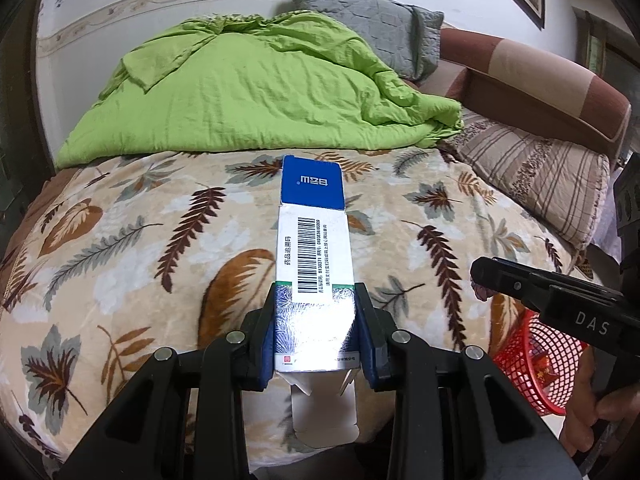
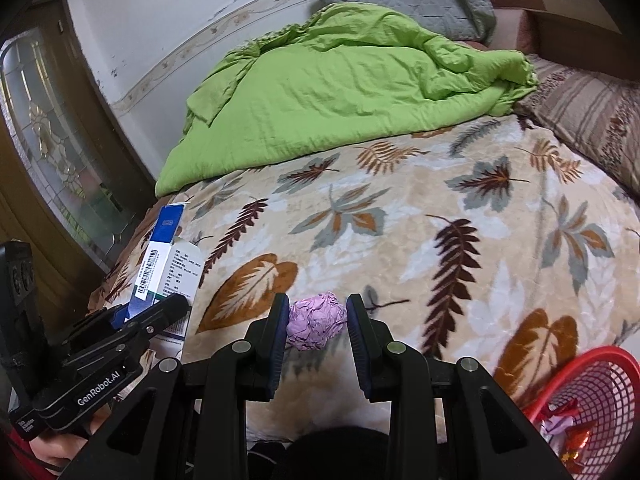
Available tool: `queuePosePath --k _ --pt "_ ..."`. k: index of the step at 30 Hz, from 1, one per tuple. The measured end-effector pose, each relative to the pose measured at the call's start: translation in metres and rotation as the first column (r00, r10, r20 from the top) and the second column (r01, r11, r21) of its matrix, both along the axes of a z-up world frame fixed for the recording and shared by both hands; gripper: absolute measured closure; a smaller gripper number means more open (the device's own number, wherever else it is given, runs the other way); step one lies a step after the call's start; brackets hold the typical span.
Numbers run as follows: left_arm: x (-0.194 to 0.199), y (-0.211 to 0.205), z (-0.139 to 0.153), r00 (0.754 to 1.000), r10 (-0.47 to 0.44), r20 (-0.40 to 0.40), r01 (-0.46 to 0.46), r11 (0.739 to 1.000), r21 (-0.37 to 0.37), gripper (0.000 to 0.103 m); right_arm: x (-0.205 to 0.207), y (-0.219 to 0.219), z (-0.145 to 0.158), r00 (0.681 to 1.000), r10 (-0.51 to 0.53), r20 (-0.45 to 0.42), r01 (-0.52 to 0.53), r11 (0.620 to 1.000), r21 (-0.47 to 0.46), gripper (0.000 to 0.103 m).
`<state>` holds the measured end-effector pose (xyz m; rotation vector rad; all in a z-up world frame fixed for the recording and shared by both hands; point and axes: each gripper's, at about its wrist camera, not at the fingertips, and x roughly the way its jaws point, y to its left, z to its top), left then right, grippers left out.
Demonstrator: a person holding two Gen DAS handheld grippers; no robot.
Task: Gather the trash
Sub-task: 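Lift the blue box with the left tool while the right tool lifts the pink paper toward the basket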
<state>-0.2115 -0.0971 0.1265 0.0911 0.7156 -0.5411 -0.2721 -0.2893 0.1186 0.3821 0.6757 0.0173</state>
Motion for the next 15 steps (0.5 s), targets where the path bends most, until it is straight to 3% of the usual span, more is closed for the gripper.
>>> queuePosePath --k 15 --pt "-0.029 -0.052 0.012 0.987 -0.159 -0.002 0.159 0.987 -0.011 0.071 -0.051 -0.056 0.004 0.989 -0.149 0.013 0.149 0.989 0.020 0.072"
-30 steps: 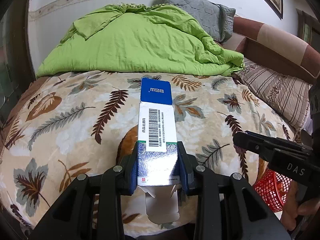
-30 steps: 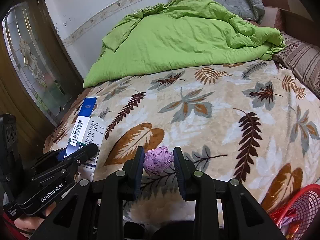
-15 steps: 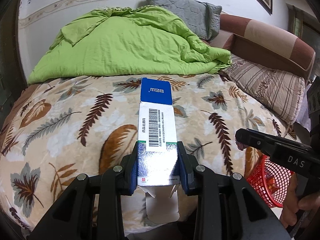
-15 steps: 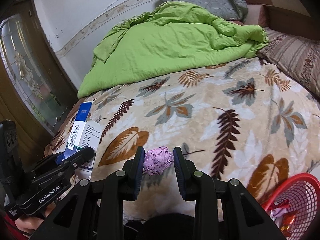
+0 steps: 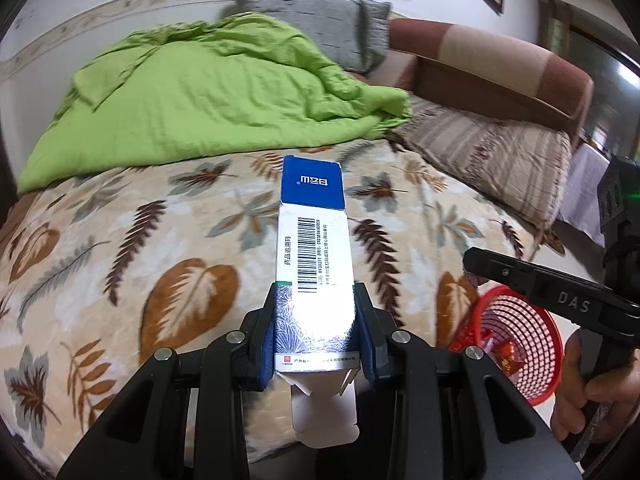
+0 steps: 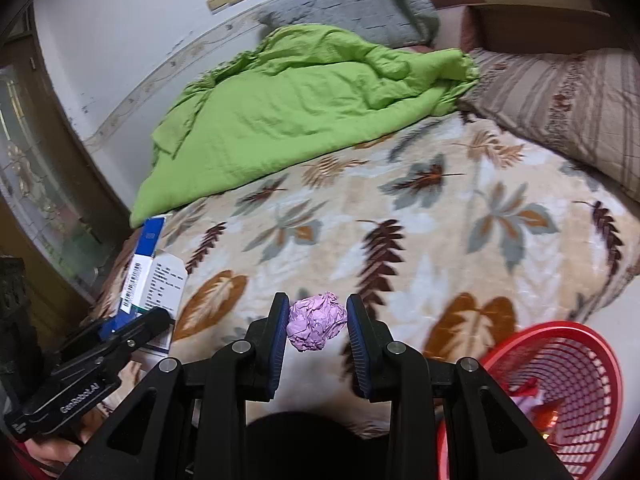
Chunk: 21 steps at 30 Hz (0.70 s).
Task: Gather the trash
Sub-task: 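Lift the blue box with the left tool while the right tool lifts the pink paper toward the basket, then hold the blue box with the left tool while the right tool holds the pink paper over the red basket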
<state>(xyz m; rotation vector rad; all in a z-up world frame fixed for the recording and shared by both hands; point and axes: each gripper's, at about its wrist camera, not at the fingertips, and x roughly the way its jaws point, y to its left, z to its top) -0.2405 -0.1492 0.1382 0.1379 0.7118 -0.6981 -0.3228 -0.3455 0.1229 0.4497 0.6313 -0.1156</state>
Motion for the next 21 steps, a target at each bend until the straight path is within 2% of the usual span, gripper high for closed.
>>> queuePosePath --k 10,14,21 --pt "-0.029 -0.064 -0.004 0.984 -0.178 -0.006 0.178 0.984 0.013 0.071 -0.057 -0.043 -0.011 0.985 -0.161 -0.063 0.155 0.984 -0.087 0.072" --pt "-0.040 -0.091 -0.008 0.966 -0.254 -0.044 0.255 0.967 0.003 0.071 -0.084 -0.066 -0.017 0.971 -0.225 -0.081 0.221 0.973 -0.064 0.072" --pt "-0.062 -0.127 -0.008 0.937 -0.345 -0.062 0.346 0.938 0.011 0.071 -0.129 -0.101 -0.020 0.944 -0.319 -0.082 0.321 0.947 0.001 0.072"
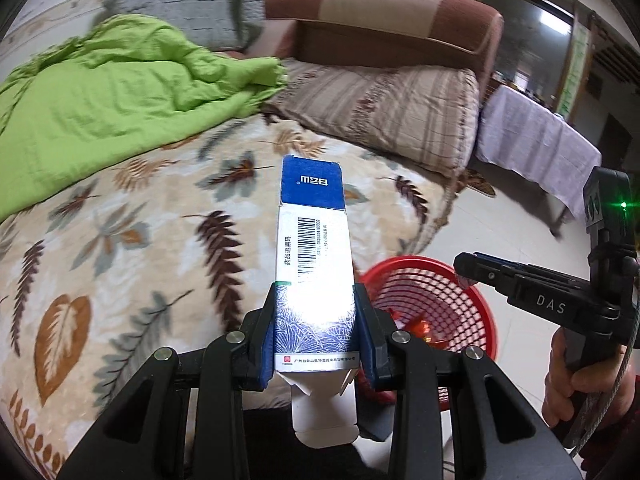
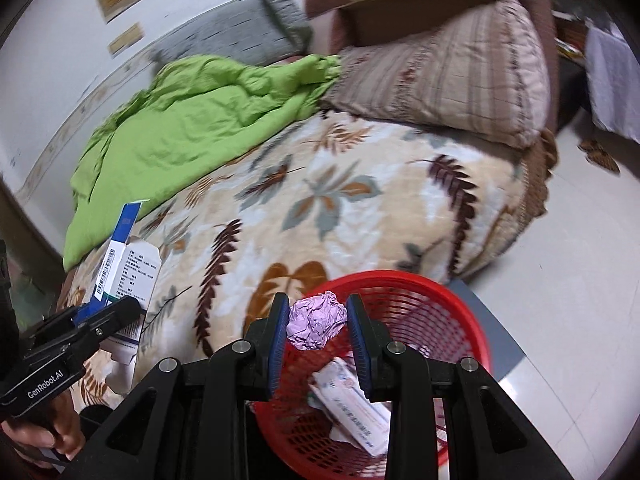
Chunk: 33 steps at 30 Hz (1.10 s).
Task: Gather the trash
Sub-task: 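Hold the blue box with the left tool while the right tool holds the pink paper over the red basket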
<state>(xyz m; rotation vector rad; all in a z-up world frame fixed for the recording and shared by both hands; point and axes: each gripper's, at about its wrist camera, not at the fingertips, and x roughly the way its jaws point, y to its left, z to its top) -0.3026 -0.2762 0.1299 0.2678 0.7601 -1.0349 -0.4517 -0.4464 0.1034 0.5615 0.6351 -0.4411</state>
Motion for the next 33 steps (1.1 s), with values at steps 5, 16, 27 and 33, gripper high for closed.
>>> queuePosePath --k 5,16,27,33 --pt "-0.013 -0.029 -0.002 0.998 -0.060 -0.031 0.061 0.998 0.007 0.071 -0.016 -0.011 0.005 0.999 -0.045 0.010 0.045 0.999 0.004 0.072" --pt "-0.043 -0.069 -0.022 0.988 -0.155 -0.003 0.155 0.986 0.069 0.071 -0.031 -0.030 -0.007 0.996 -0.093 -0.009 0.093 0.995 0.043 0.071" --pt "-0.058 -0.090 -0.044 0.980 -0.191 0.061 0.180 0.972 0.149 0.071 -0.034 -0.040 -0.029 0.995 -0.097 -0.039 0.100 0.992 0.080 0.071" --pt "-0.062 -0.093 -0.053 0.977 -0.202 0.064 0.188 0.967 0.173 0.071 -0.031 -0.041 -0.035 0.995 -0.088 -0.041 0.092 0.991 0.097 0.071"
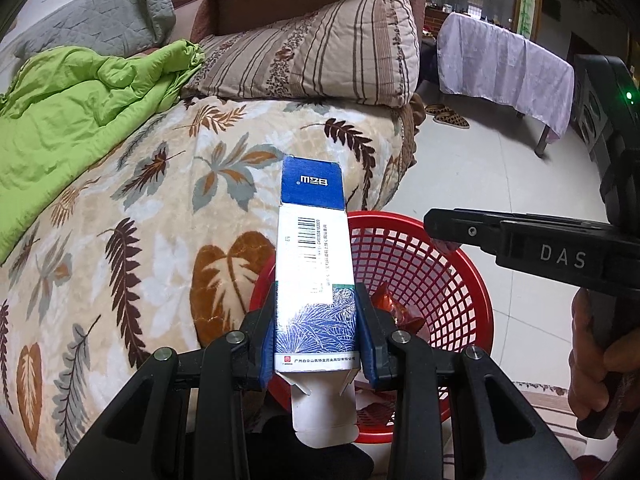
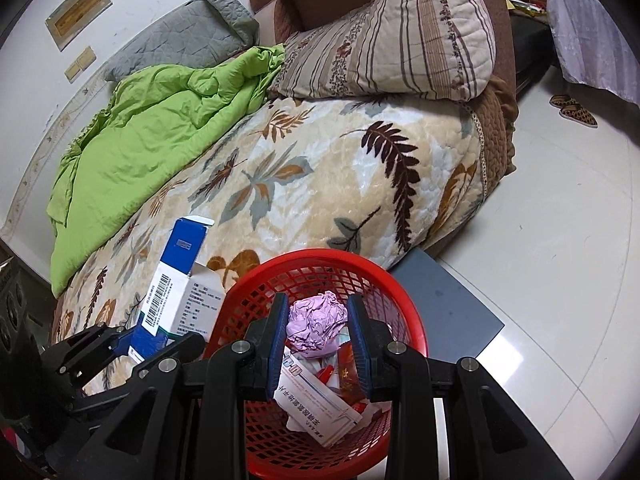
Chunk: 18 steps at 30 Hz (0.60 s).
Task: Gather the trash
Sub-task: 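Hold the blue box with the left tool while the right tool holds the pink paper over the red basket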
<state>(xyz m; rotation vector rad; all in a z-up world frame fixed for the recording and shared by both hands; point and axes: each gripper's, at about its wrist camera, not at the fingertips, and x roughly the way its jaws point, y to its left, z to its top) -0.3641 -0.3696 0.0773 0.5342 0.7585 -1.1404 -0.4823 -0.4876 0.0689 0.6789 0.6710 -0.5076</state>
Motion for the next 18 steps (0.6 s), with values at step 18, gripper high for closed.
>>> queuePosePath --k 18 --pt "-0.0053 -0.0032 -0.0040 1.000 -0.005 0.002 0.005 1.000 0.013 0.071 0.0001 -0.0015 -0.0081 1.000 0.003 0.006 -0.003 1.000 0.030 0.070"
